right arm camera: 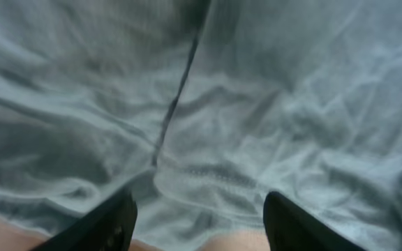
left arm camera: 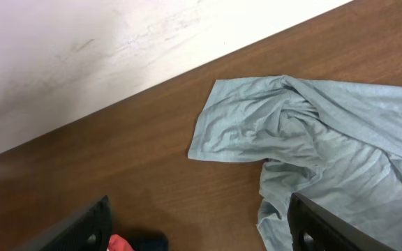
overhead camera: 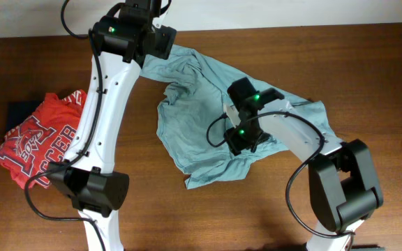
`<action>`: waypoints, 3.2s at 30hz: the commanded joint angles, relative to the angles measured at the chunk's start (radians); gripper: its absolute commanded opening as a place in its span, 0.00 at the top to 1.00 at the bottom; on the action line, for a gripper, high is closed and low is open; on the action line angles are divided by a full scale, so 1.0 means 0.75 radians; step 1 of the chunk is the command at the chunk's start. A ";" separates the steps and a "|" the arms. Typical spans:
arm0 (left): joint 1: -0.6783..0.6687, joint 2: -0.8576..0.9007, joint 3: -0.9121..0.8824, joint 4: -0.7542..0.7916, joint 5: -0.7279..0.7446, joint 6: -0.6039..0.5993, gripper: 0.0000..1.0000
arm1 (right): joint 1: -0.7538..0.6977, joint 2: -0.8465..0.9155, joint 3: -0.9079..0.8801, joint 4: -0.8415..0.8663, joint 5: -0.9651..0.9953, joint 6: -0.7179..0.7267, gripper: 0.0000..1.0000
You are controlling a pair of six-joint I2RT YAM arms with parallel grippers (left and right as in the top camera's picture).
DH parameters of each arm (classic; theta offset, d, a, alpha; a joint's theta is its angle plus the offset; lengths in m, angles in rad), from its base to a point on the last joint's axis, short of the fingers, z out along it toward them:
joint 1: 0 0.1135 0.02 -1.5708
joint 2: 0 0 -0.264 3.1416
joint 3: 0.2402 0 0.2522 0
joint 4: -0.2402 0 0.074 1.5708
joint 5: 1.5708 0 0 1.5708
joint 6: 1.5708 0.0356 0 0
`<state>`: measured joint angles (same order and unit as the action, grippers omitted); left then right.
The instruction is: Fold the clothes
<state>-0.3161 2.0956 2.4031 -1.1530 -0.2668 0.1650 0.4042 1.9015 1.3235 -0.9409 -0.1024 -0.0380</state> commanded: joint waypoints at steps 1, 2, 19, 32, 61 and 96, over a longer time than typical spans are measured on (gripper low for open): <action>-0.002 -0.050 0.031 -0.004 -0.010 0.007 0.20 | 0.012 0.020 -0.017 0.035 0.043 -0.009 0.40; -0.002 -0.050 0.031 -0.005 -0.010 0.007 0.20 | 0.012 0.033 -0.017 0.041 0.043 -0.009 0.42; -0.002 -0.050 0.031 -0.015 -0.010 0.007 0.19 | 0.106 0.122 0.005 -0.006 0.287 0.134 0.88; -0.002 -0.050 0.031 -0.015 -0.010 0.007 0.19 | 0.106 -0.051 0.268 -0.275 0.352 0.161 0.85; -0.002 -0.050 0.031 -0.022 -0.009 0.007 0.19 | -0.574 -0.133 0.811 -0.194 0.785 0.286 0.96; -0.012 0.384 0.027 0.025 0.561 0.211 0.63 | -0.766 -0.001 0.800 -0.672 -0.154 0.234 0.42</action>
<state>-0.3161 2.3142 2.4214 -1.1625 0.0757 0.2436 -0.2100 1.9362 1.9270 -1.4303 -0.1780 0.1322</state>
